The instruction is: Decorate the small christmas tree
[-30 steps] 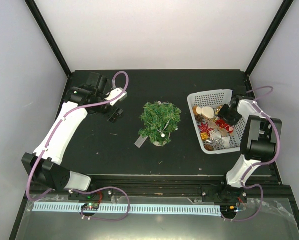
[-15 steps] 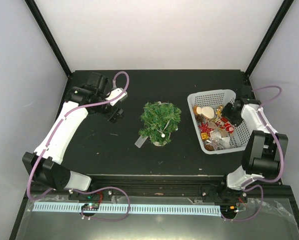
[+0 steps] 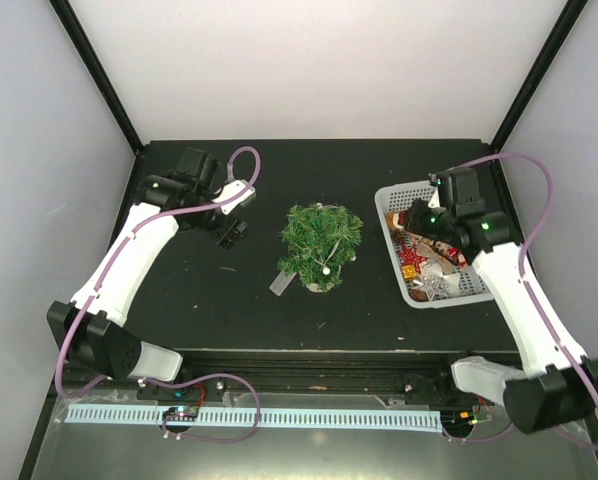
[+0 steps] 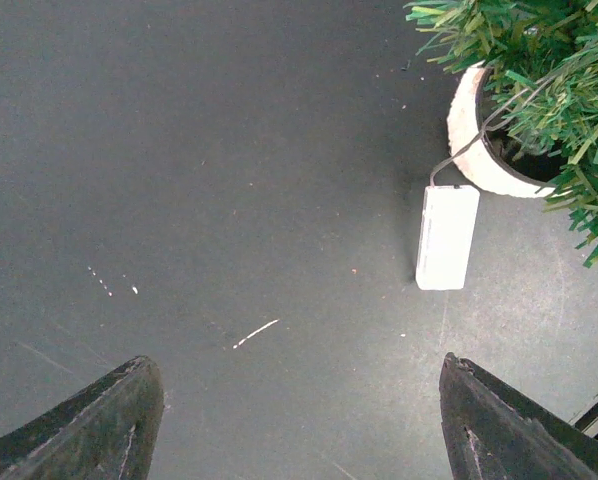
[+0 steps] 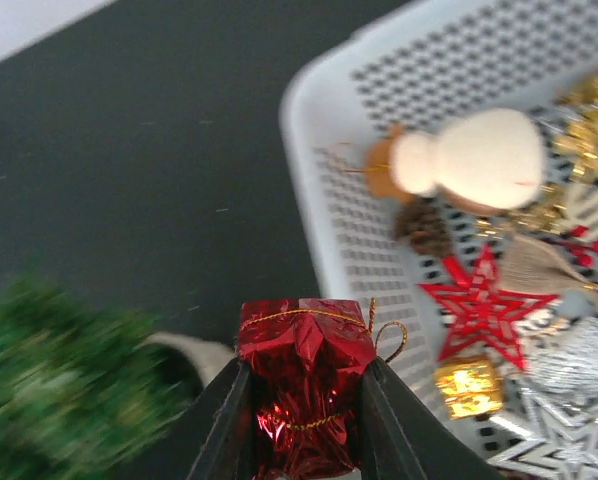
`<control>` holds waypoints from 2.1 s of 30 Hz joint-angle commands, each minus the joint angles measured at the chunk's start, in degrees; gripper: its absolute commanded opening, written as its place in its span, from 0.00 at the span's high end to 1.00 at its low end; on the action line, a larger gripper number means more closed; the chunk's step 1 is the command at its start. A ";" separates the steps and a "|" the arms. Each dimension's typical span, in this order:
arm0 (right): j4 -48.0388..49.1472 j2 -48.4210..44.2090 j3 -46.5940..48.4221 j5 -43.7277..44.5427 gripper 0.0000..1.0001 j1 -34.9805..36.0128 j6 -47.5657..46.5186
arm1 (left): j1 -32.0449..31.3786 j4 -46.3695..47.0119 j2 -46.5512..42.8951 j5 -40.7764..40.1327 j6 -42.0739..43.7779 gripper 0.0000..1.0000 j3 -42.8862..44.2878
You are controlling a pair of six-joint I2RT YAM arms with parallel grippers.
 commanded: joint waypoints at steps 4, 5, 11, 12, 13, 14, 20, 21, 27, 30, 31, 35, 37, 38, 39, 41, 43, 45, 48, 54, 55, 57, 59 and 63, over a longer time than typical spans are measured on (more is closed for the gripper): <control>-5.21 -9.92 5.26 -3.12 0.71 14.26 2.44 | -0.15 1.30 -0.32 0.23 0.09 0.24 -1.19; -5.09 -10.66 6.16 -3.38 0.71 16.53 2.60 | -0.15 1.35 -0.47 0.28 0.05 0.24 -1.42; -6.21 -8.59 13.36 -3.08 0.70 27.94 1.48 | -0.15 1.40 -1.51 0.06 -0.05 0.24 -2.18; -6.47 -7.69 14.25 -2.46 0.70 29.83 1.09 | -0.15 1.44 -1.76 -0.02 -0.05 0.24 -2.37; -6.64 -6.45 14.77 -1.57 0.70 31.54 0.79 | -0.14 1.47 -1.98 -0.06 -0.12 0.24 -2.49; -6.66 -5.51 15.08 -1.15 0.70 32.75 0.59 | -0.15 1.47 -2.29 -0.14 -0.13 0.24 -2.66; -4.18 -3.03 12.43 -2.70 0.70 34.65 0.93 | -0.15 1.47 -4.29 -0.62 -0.31 0.24 -4.34; -4.12 -2.82 11.98 -2.69 0.70 35.06 0.79 | -0.15 1.61 -4.65 -0.67 -0.31 0.24 -4.78; -5.33 -0.89 12.38 -0.54 0.70 38.70 -0.50 | -0.15 2.22 -6.03 -1.07 -0.31 0.24 -6.93; -4.85 -0.75 12.41 0.98 0.70 38.78 0.16 | -0.15 2.54 -6.34 -0.95 -0.39 0.24 -7.44; -4.74 -0.67 12.44 1.71 0.70 38.80 0.26 | -0.15 2.61 -6.33 -0.88 -0.48 0.24 -7.40; -5.13 0.49 13.29 4.57 0.70 38.81 0.39 | -0.15 2.80 -6.24 -0.78 -0.66 0.24 -7.28; -4.56 1.01 13.94 4.66 0.70 38.70 0.10 | -0.15 2.76 -6.16 -0.84 -0.66 0.24 -7.10; -4.22 1.34 14.29 4.19 0.70 38.76 -0.20 | -0.15 2.74 -6.16 -0.85 -0.71 0.24 -7.06; -4.13 1.86 14.72 3.79 0.70 38.80 -0.38 | -0.15 2.72 -6.28 -0.93 -0.67 0.24 -7.10; -4.24 2.91 15.67 3.32 0.70 38.78 -0.88 | -0.10 2.88 -6.41 -1.07 -0.66 0.24 -7.46; -3.97 3.86 17.08 1.88 0.70 38.87 -1.82 | -0.06 2.92 -6.58 -1.20 -0.75 0.24 -7.76; -4.33 4.97 19.63 0.65 0.70 39.47 -3.02 | -0.06 2.99 -6.59 -1.21 -0.84 0.24 -8.06; -7.10 7.66 24.56 2.18 0.70 42.20 -5.41 | 0.03 3.24 -6.60 -1.37 -0.84 0.24 -8.61; -12.92 14.03 33.76 4.46 0.69 45.16 -6.18 | 0.29 3.70 -6.59 -1.25 -1.01 0.24 -8.80; -14.81 15.58 36.03 5.46 0.69 45.51 -6.34 | 0.29 3.82 -6.59 -1.23 -1.05 0.23 -8.78; -18.88 18.99 40.85 7.32 0.69 46.33 -6.85 | 0.29 3.97 -6.59 -1.27 -0.95 0.23 -8.71; -21.84 21.84 44.75 8.75 0.69 46.80 -7.16 | 0.38 4.31 -6.59 -1.29 -0.93 0.24 -8.58; -25.55 26.48 50.04 11.50 0.69 46.88 -7.04 | 0.47 4.50 -6.61 -0.06 -1.10 0.24 -7.36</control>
